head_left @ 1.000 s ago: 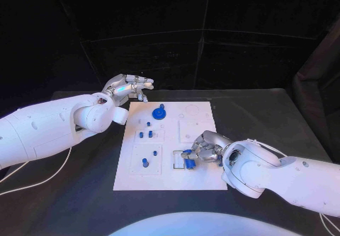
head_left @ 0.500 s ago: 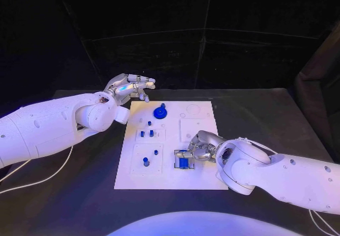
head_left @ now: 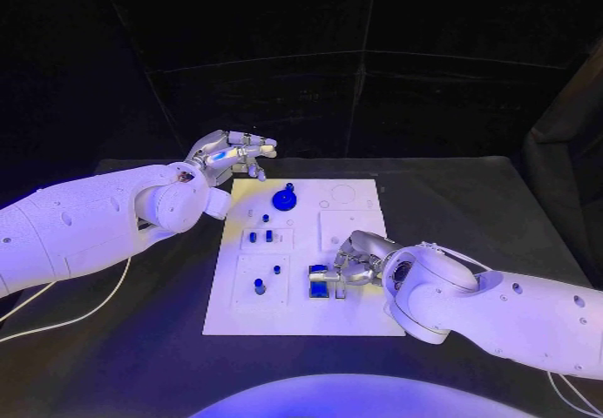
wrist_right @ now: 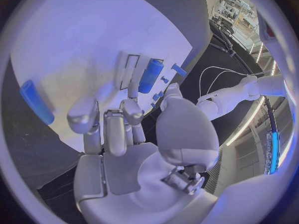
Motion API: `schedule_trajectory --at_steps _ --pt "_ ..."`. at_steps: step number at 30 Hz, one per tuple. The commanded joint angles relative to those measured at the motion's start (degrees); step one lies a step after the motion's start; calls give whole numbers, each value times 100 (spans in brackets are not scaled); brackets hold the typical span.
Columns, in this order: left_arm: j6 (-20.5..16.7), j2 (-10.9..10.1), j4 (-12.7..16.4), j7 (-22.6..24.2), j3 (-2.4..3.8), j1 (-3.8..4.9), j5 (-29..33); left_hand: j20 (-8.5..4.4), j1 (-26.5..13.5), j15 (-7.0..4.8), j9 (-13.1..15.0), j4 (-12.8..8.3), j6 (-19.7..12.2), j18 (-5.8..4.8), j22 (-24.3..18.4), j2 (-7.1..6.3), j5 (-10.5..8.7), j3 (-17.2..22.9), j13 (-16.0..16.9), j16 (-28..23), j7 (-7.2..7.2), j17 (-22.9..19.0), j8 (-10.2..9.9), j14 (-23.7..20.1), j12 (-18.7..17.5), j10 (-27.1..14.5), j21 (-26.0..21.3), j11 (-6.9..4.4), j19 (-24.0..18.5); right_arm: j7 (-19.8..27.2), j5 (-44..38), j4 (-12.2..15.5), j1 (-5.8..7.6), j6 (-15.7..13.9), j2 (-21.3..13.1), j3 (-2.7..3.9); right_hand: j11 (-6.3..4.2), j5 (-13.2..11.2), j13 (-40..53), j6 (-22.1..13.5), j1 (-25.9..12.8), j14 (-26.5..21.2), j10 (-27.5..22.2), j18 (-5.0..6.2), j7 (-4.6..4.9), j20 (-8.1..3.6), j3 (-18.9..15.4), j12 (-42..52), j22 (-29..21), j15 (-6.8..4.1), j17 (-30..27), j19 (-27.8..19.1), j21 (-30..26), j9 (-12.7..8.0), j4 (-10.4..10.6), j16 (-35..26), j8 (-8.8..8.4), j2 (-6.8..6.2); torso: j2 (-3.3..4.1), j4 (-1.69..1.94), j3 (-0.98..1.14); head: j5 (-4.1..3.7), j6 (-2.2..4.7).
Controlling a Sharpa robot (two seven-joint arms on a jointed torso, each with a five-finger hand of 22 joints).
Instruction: Assemble the parts on the task board
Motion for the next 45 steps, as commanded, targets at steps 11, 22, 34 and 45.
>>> schedule_trajectory --at_steps 11,22,34,45 --pt "89 0 10 -15 3 9 14 23 -64 3 -7 19 -39 79 -15 10 8 -12 -12 7 3 -18 28 -65 41 -42 -34 7 -7 100 -301 163 6 82 -67 2 -2 359 -7 -42 674 338 -29 -42 -13 1 400 -73 37 -1 87 1 -29 82 -231 -32 -4 287 4 -7 5 -7 -18" --pt "97 6 3 -28 3 9 14 23 -64 3 -7 19 -39 79 -15 10 8 -12 -12 7 3 -18 28 -65 41 -42 -34 7 -7 72 -811 100 6 255 7 1 -32 240 76 42 1607 352 22 -59 -42 -20 468 -69 142 -25 158 35 2 216 -847 -4 92 547 3 6 -1 -30 -17" --pt "91 3 -17 -38 3 8 14 24 -63 4 -8 19 -43 80 -19 12 8 -12 -13 8 3 -23 29 -69 45 -49 -37 7 -8 985 -57 367 11 -280 -491 3 -6 736 -99 -79 1174 321 -87 -34 -14 -6 152 -312 -15 -5 31 -33 -83 248 -617 -89 33 583 -6 -12 3 -101 4" --pt "85 5 -23 -9 2 6 13 24 -63 4 -8 19 -43 80 -19 12 8 -12 -13 8 3 -23 29 -69 45 -49 -37 7 -8 2067 1749 536 280 -81 -1724 1 173 1095 -524 -495 1747 263 -350 63 208 131 187 -806 -616 144 -272 -290 -435 -35 -923 -320 -502 923 -2 -35 9 -284 15"
